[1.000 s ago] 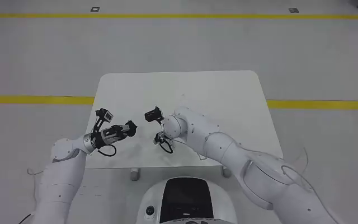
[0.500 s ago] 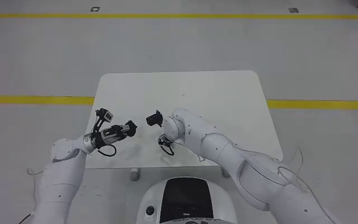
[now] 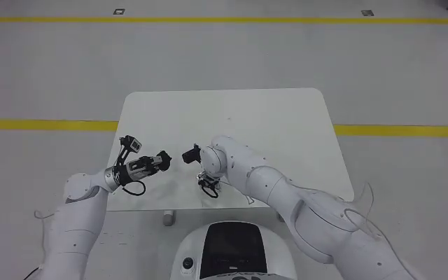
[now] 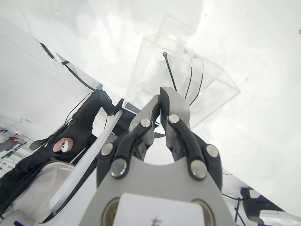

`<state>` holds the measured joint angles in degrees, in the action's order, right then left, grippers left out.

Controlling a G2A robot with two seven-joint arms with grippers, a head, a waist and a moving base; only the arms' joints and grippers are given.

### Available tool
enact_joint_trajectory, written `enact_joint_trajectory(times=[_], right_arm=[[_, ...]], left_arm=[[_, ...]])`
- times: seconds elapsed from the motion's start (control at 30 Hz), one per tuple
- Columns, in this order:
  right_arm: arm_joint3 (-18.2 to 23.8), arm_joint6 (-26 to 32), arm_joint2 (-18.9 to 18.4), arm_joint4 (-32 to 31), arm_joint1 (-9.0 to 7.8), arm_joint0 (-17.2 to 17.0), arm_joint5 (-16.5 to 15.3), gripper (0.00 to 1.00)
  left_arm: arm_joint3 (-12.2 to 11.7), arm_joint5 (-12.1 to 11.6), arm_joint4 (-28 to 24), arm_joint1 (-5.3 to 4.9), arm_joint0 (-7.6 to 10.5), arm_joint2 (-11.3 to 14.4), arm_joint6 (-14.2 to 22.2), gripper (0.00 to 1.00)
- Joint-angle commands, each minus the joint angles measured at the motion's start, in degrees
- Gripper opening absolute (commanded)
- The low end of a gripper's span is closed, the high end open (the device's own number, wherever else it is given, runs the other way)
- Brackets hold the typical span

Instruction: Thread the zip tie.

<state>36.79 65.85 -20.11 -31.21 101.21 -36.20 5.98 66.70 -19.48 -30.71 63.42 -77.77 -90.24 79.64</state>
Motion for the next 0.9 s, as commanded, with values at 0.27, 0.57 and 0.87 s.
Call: enact_joint_trajectory(times=[0.27,0.57,0.87], right_arm=[[-2.95,-2.60,0.06,-1.52,1.63,-0.09,-0.68,0.31],[-5.06,-2.81,0.61,-3.66,3.08,-0.09,-0.94,0.28],[-7.20,-3.36,0.63,-5.27,4.44,0.14,-1.12,0.24]], left_arm=[[0.00,0.00,0.00,0.00,0.00,0.00,0.00,0.00],[0.00,0.00,0.00,0.00,0.00,0.00,0.00,0.00],[0.00,0.00,0.00,0.00,0.00,0.00,0.00,0.00]])
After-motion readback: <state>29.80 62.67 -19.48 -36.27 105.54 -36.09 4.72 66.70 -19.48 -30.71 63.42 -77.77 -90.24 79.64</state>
